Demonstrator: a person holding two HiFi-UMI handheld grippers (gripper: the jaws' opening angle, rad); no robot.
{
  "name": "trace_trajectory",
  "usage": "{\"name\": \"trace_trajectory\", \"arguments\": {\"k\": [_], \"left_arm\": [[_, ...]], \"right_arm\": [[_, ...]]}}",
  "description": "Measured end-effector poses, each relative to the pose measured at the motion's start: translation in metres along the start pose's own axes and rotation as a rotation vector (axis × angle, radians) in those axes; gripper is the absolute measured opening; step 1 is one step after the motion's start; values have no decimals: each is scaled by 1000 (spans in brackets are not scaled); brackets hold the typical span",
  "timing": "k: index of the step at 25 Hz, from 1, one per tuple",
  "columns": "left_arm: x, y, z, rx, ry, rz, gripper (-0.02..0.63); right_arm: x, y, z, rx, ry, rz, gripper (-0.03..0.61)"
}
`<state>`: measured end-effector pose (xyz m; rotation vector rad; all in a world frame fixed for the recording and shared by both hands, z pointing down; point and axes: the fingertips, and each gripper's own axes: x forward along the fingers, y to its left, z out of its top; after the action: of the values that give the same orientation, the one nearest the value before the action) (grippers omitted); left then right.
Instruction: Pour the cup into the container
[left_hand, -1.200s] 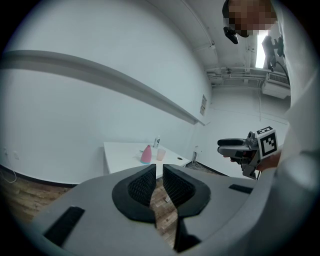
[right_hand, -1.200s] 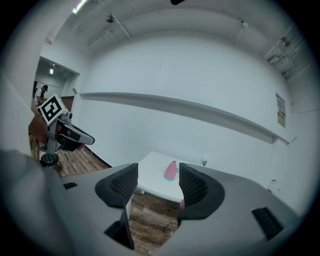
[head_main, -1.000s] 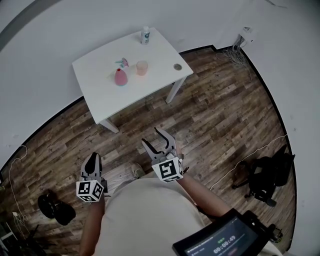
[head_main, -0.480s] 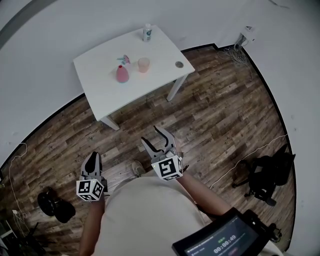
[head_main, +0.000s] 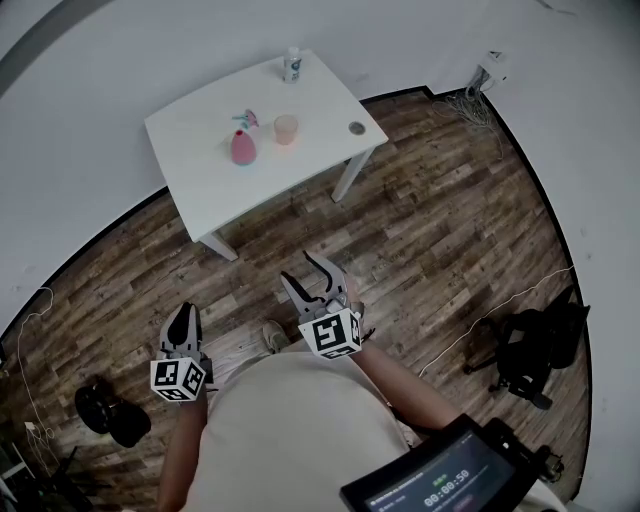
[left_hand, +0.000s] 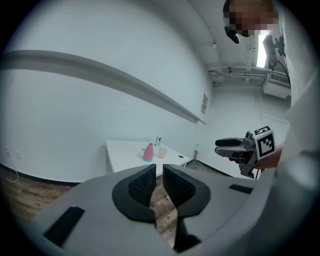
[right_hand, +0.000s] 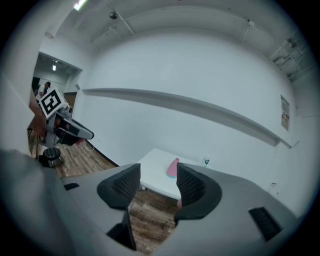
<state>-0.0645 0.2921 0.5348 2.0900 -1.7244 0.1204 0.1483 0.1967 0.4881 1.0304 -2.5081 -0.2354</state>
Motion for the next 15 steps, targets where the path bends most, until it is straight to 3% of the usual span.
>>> {"name": "trace_trajectory", "arguments": {"k": [2,15], "left_arm": [[0,1,0,-1,1,1,32],[6,-7,2,3,4,-10,32]], "right_arm": [[2,-1,-4,-18,25,-10,179],[2,-6,-8,-13,40,-6,173]]}}
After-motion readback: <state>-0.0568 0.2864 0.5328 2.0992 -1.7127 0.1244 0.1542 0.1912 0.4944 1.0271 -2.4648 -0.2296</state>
